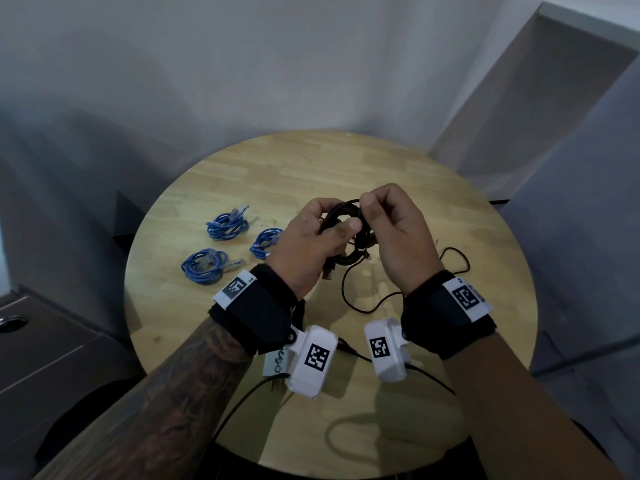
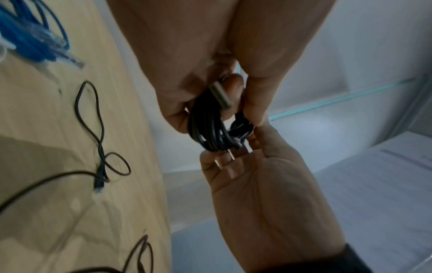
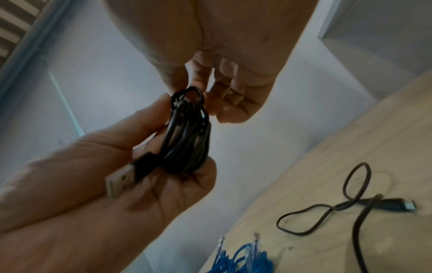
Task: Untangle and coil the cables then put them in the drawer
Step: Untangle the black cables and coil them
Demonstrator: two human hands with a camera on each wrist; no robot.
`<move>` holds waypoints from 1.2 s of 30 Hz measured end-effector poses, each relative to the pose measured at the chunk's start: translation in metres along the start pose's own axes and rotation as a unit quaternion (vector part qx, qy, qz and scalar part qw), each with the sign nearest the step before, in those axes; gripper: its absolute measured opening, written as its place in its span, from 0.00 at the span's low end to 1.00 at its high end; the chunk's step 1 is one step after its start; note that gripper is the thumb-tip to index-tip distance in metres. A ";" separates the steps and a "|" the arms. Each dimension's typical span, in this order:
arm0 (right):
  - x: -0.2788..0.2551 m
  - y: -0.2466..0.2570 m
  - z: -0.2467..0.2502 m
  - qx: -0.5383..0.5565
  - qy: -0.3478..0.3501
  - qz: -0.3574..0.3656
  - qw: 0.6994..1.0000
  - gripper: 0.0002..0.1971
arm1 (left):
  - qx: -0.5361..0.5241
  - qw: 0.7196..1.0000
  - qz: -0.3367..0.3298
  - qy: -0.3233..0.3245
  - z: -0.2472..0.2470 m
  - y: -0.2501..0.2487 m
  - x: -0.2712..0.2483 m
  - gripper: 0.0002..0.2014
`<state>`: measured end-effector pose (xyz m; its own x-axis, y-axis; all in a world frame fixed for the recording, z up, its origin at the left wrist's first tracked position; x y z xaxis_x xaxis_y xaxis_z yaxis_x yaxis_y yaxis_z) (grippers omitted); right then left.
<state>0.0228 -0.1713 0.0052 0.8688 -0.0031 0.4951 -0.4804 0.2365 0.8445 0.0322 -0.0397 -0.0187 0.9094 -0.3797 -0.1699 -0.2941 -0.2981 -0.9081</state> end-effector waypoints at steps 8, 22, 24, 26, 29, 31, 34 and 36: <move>0.004 0.001 0.012 0.015 0.083 -0.032 0.996 0.09 | 0.094 0.994 0.029 0.049 0.005 -0.003 -0.001 0.22; -0.003 0.001 0.005 0.062 0.026 -0.089 0.994 0.09 | 0.142 0.987 -0.015 -0.074 0.008 0.007 0.002 0.13; -0.001 0.004 0.011 0.011 0.034 -0.064 0.997 0.09 | 0.130 0.990 0.012 -0.054 0.006 0.010 0.002 0.10; 0.002 0.007 0.017 -0.048 0.000 -0.027 0.998 0.09 | 0.094 0.993 0.068 -0.009 -0.001 0.014 0.003 0.04; 0.007 0.006 0.026 -0.089 -0.076 0.006 0.993 0.09 | 0.071 0.987 0.141 0.026 -0.008 0.024 0.002 0.03; 0.009 0.008 0.032 -0.088 -0.118 0.013 0.989 0.10 | 0.088 0.985 0.140 0.055 -0.015 0.028 -0.001 0.03; 0.011 0.004 0.040 -0.072 -0.162 0.004 0.984 0.10 | 0.148 0.978 0.127 0.074 -0.021 0.027 -0.006 0.05; 0.011 0.000 0.041 -0.049 -0.174 -0.012 0.983 0.11 | 0.163 0.978 0.115 0.058 -0.020 0.023 -0.008 0.09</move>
<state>0.0277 -0.2110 0.0195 0.7776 -0.3381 0.5302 -0.4322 0.3251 0.8411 0.0124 -0.0610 -0.0306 0.7850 -0.5059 -0.3576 -0.3613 0.0950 -0.9276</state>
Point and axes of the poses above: each hand's wrist, its own x-axis towards the middle knuckle, its own z-axis out of the back of the hand, y = z × x, the point moved 4 cm from there along x, towards the middle knuckle, and after that the axes turned 14 degrees about z, right-handed, at the moved point
